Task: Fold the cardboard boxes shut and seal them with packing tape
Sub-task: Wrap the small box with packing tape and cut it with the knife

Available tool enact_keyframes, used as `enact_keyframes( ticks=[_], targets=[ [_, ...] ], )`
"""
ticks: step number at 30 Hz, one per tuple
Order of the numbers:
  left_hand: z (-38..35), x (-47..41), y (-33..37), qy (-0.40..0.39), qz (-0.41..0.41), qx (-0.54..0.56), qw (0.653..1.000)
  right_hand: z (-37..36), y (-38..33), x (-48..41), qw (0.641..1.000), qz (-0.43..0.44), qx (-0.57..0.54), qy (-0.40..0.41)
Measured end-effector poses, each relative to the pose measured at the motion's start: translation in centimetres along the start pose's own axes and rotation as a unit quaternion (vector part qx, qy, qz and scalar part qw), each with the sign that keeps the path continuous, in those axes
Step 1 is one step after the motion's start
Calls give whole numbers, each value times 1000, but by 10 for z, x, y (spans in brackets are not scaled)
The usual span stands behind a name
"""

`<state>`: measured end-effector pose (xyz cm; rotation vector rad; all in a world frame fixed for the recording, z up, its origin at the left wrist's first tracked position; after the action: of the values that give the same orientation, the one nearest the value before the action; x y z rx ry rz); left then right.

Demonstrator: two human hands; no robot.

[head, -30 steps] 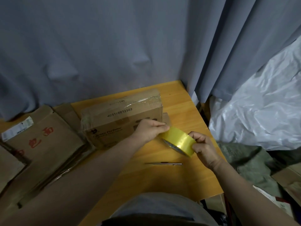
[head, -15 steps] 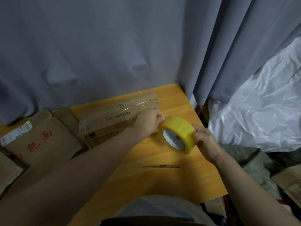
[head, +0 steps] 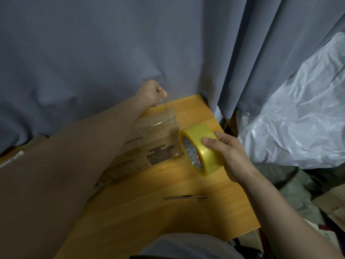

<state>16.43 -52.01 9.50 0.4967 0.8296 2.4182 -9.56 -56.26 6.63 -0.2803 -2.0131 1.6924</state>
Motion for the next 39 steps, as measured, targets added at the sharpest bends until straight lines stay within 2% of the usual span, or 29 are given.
enact_keyframes(
  ticks=[2,7,14,27,31,34,35,37,39],
  targets=[
    [-4,-11,-1,3,2,-12,1000,-4,-5,-11,999,12,33,21],
    [-19,-35,-14,-21,22,18,999,-5,-13,-32,998,12,33,58],
    [-40,-49,-18,-51,-23,-12,998,0,-2,-47,993,-16,68,98],
    [-67,-68,-43,-78,-8,-6,997,1,12,-58,991,-63,62,104],
    [-76,-62,-43,-99,-33,-45,994,2,15,-57,990,-61,65,109],
    [-79,-57,-49,-112,-13,-74,991,3,20,-55,990,-62,52,114],
    [-75,-57,-50,-100,-3,-82,992,3,22,-55,991,-64,45,112],
    [-56,-57,-47,-22,9,-89,996,3,25,-55,992,-67,32,106],
    [-42,-48,-35,48,-13,-78,996,3,25,-55,992,-62,30,101]
  ],
)
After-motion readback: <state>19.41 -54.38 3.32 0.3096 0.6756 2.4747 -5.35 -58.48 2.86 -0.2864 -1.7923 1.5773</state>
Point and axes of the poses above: each hand's wrist, its own x-axis away from the middle knuckle, its own z-axis out of the back of the hand, y = z × x, the point moved 9 cm from there along -x, towards the middle knuckle, and after that the axes turned 4 degrees about x, right-handed, at the moved point
